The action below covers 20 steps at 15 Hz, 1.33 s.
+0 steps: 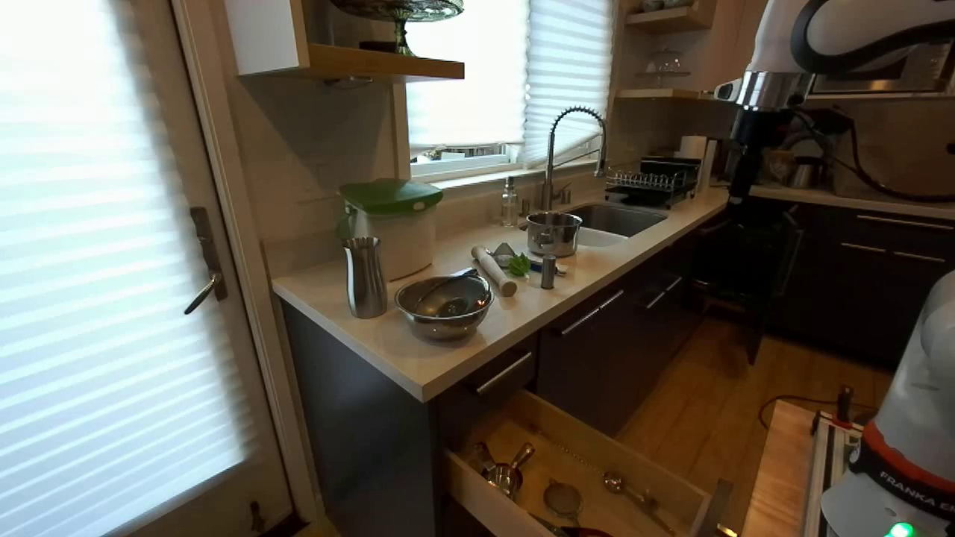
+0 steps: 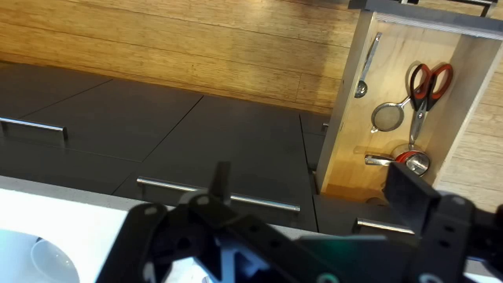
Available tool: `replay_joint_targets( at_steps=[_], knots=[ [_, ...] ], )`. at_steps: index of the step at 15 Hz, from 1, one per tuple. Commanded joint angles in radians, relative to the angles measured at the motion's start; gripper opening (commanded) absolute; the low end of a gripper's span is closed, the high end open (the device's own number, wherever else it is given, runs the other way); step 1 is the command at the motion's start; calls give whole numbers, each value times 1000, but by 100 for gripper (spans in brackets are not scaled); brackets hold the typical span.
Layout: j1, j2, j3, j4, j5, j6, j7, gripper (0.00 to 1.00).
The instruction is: Take the pair of scissors out of the drawer and put it in the pot
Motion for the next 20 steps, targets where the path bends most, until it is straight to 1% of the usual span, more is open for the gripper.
replay_joint_targets(
  at_steps=[1, 4, 5, 6, 7, 8, 9, 10, 11, 13, 14, 15, 16, 18, 20],
  knots=[
    [16, -1, -10, 3, -9, -5, 9, 100],
    [16, -1, -10, 3, -9, -5, 9, 100],
    [15, 23, -11, -4, -1, 10, 27, 100],
    [47, 56, -17, -30, 25, 25, 10, 100],
    [63, 69, -14, -52, 41, 38, 7, 100],
    [99, 85, -11, -98, 90, 59, 9, 100],
    [118, 104, -5, -132, 120, 91, 11, 100],
    [135, 120, 7, -175, 126, 135, -1, 100],
    [161, 152, 11, -211, 145, 179, -19, 100],
    [193, 265, 53, -249, 172, 240, 21, 100],
    [193, 349, 101, -224, 156, 237, 77, 100],
    [200, 373, 121, -245, 145, 237, 81, 100],
    [178, 267, 92, -250, 154, 214, 40, 100],
    [188, 348, 131, -248, 152, 224, 65, 100],
    [188, 383, 136, -239, 152, 230, 67, 100]
  ],
)
